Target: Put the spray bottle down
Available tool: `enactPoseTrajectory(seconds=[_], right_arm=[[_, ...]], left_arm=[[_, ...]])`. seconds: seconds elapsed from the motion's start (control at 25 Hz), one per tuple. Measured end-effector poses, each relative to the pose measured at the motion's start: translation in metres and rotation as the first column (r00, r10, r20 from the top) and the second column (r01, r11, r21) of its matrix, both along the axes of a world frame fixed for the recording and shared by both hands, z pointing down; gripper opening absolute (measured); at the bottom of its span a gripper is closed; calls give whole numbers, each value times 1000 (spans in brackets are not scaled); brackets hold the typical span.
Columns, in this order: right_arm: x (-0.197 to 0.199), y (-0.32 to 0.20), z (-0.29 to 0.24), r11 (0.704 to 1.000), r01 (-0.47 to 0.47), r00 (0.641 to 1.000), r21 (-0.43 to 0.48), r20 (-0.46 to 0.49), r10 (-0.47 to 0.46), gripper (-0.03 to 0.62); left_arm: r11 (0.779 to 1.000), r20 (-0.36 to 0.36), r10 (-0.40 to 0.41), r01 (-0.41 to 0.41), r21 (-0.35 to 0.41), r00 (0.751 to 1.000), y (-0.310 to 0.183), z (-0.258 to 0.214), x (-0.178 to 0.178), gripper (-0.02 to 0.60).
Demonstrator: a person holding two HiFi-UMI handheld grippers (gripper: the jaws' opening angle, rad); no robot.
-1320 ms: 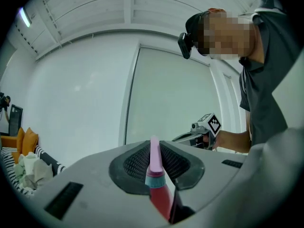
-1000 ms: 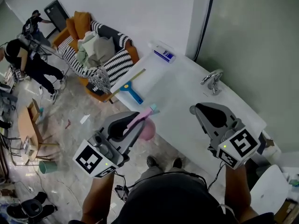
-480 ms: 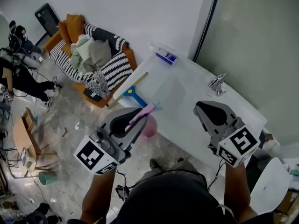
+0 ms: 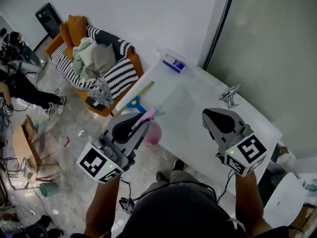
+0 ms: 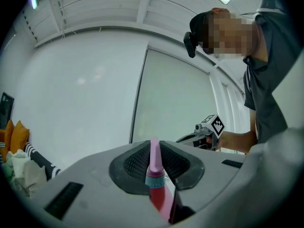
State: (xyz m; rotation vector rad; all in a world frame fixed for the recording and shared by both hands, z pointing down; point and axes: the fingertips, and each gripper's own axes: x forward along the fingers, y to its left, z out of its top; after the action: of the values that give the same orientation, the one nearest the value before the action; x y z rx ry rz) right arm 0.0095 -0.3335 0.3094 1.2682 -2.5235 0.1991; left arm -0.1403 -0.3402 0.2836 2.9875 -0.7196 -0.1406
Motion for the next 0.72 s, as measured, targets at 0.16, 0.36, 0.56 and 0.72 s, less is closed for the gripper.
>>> enactPoseTrajectory(seconds=[0.16, 0.36, 0.56, 0.72], right_arm=[[14, -13, 7, 1000, 9, 1000, -11, 13, -9, 11], [28, -28, 15, 999, 27, 999, -25, 25, -27, 11], [38, -42, 27, 998, 56, 998, -41, 39, -55, 11], [43, -53, 38, 997, 55, 997, -58, 50, -52, 11]], left_arm=[[1000, 4, -22, 22, -13, 1000, -14, 6, 11, 61], [998, 16, -56, 56, -16, 998, -32, 11, 24, 61], [996, 27, -90, 90, -17, 996, -49, 17, 34, 61], [995, 34, -93, 93, -18, 995, -59, 24, 42, 61]])
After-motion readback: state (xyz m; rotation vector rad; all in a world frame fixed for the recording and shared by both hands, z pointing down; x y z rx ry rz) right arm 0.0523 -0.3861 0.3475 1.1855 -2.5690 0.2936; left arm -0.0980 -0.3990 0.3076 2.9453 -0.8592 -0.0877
